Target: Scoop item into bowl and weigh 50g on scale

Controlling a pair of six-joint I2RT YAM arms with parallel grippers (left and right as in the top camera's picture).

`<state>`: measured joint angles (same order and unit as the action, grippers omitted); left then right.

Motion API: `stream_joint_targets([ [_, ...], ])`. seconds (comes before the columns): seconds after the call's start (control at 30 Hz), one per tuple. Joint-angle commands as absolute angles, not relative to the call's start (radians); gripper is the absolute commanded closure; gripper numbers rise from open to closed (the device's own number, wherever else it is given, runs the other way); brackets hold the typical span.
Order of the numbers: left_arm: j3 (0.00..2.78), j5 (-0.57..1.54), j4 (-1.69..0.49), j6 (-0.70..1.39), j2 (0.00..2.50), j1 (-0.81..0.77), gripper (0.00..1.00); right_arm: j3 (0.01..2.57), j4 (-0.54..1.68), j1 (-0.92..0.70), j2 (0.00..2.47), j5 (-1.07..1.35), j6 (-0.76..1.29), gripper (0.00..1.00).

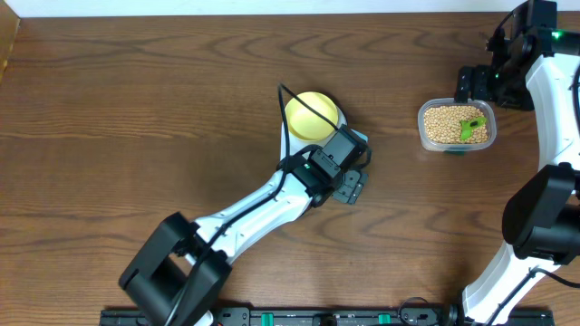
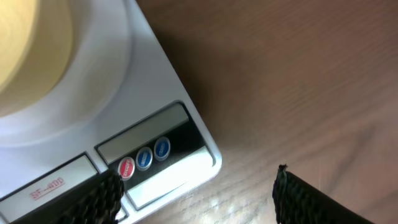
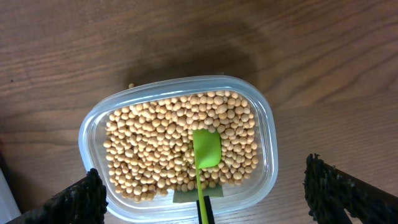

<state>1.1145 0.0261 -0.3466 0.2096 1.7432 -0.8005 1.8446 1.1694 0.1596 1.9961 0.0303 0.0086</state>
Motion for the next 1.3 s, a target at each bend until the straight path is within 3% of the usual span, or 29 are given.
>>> stream_joint_targets([
  [0.0, 1.123, -0.036, -0.337, 0.323, 1.801, -0.798, 0.21, 1.849, 1.171, 0.17, 1.996, 0.036, 0.006, 0.01],
  [0.67, 1.123, -0.134, -0.274, 0.496, 1.857, -0.798, 0.21, 1.849, 1.171, 0.17, 1.996, 0.036, 0.006, 0.01],
  [0.7, 1.123, -0.111, -0.273, 0.496, 1.861, -0.798, 0.19, 1.849, 1.171, 0.17, 1.996, 0.036, 0.006, 0.01],
  [0.77, 1.123, -0.067, -0.266, 0.495, 1.867, -0.8, 0.02, 1.849, 1.171, 0.17, 1.996, 0.036, 0.006, 0.01],
  [0.8, 1.123, -0.056, -0.262, 0.496, 1.869, -0.802, 0.0, 1.849, 1.171, 0.17, 1.996, 0.036, 0.006, 0.01],
  [1.27, 1.123, -0.034, -0.263, 0.581, 1.869, -0.805, 0.02, 1.849, 1.171, 0.17, 1.996, 0.036, 0.006, 0.01],
])
